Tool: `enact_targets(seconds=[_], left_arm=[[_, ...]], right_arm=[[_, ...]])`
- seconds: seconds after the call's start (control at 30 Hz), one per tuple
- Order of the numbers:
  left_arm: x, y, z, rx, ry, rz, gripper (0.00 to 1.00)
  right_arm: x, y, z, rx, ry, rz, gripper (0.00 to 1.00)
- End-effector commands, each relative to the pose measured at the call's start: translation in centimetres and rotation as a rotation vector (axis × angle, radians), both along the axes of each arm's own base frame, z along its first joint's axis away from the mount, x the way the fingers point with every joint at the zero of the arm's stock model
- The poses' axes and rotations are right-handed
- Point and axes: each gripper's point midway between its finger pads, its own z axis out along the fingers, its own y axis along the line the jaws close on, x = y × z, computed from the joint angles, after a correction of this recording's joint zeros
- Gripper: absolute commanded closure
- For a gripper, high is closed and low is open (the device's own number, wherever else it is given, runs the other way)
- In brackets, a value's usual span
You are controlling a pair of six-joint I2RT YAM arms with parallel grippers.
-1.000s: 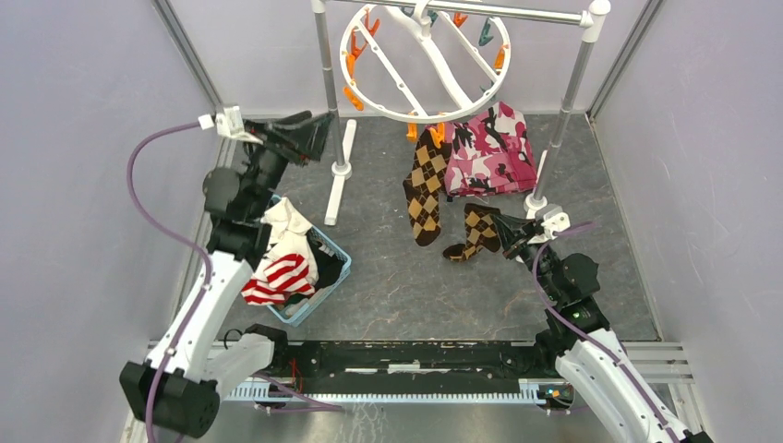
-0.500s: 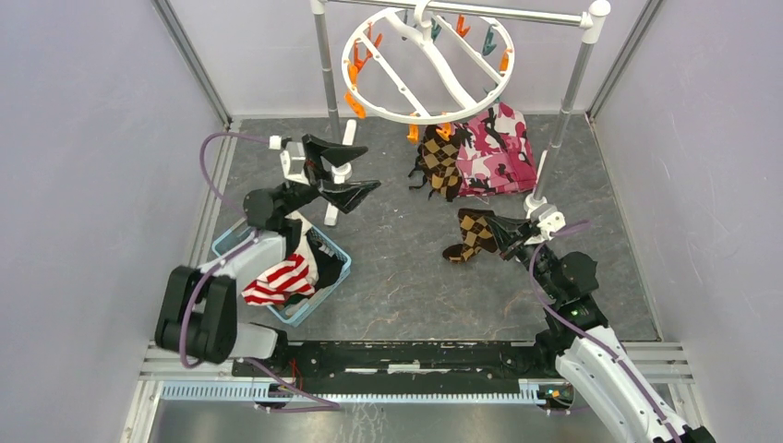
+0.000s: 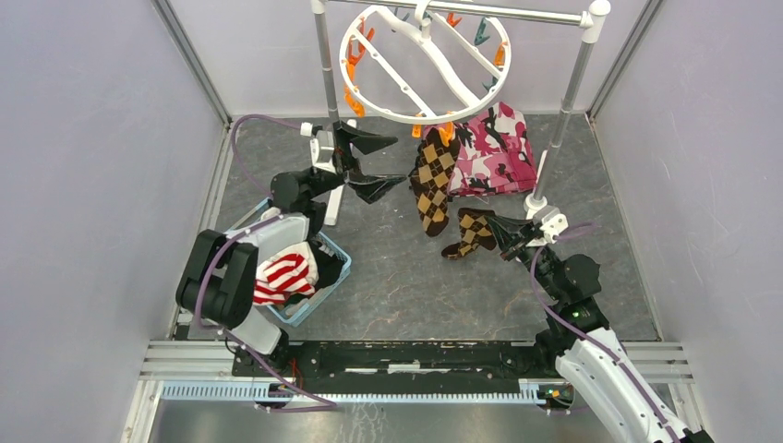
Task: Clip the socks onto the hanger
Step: Rotate the hanger at the clothesline, then open the clamp at the hanger.
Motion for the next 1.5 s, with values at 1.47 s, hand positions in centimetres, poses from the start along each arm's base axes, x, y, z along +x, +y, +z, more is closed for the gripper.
enact_targets(seconds=[1.47], left_arm=[[-0.4,-3.9,6.9,-0.279,-0.329,0.106,0.10]], right_arm=[[-0.8,0.4,1.8,0.021,-0.085,0.038,1.00]])
